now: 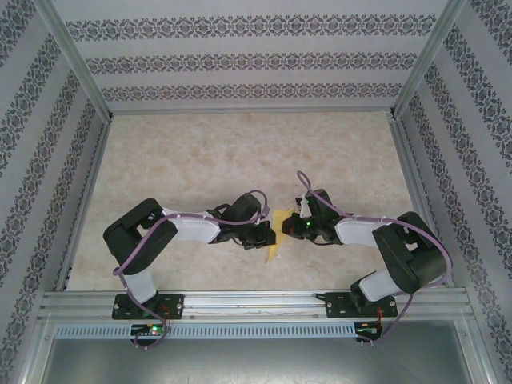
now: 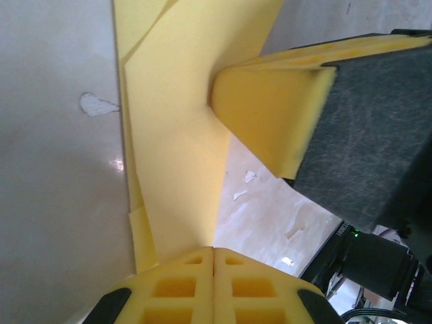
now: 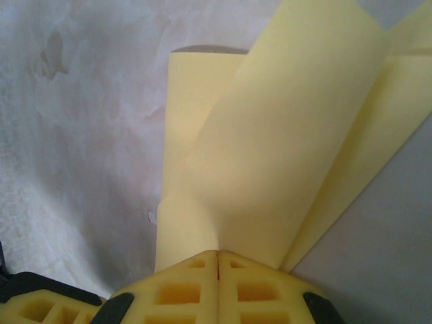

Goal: Fold a paper plane with a square sheet of paper (fold left side to right side)
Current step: Fold the wing for the fifth time at the center of the table.

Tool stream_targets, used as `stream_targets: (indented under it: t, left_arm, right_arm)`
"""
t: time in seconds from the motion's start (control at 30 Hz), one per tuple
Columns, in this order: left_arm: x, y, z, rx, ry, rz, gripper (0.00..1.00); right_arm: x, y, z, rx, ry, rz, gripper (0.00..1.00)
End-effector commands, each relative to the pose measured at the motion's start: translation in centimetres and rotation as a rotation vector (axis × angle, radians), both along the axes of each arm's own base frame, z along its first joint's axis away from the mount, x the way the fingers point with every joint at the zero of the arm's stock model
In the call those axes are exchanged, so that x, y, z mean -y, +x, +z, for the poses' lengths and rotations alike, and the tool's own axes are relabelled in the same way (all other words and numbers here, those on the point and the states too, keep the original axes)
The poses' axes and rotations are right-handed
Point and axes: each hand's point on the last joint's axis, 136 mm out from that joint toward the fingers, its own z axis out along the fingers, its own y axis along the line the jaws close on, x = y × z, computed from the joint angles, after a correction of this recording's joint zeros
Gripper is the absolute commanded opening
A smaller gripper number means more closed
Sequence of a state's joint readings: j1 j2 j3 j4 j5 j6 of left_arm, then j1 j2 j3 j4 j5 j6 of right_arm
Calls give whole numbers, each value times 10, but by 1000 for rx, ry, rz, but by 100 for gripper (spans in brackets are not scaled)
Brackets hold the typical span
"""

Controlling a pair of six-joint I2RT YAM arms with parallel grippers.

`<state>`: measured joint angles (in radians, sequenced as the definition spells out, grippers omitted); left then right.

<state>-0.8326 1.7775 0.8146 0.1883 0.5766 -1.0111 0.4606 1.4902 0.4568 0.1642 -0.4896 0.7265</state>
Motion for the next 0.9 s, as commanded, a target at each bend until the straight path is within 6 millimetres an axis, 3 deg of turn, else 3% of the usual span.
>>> stream_targets:
  t: [0.0,0.57,0.7,0.87]
  left_arm:
    - [5,-9,-5,-20,-11,-17,5]
    - [2,-19,-28,-46,47,-40,5]
    - [-6,-23,-40,-49,107,-43,4]
    - [-23,-32,-53,-47,227,-58,2]
  right_arm:
    - [28,-38,-40,-166,-158,-3,0]
    - [27,-37,-38,-165,-155,2,0]
    - [18,-28,-24,-119,-111,15,0]
    - [5,-6,15,-10,-14,31,0]
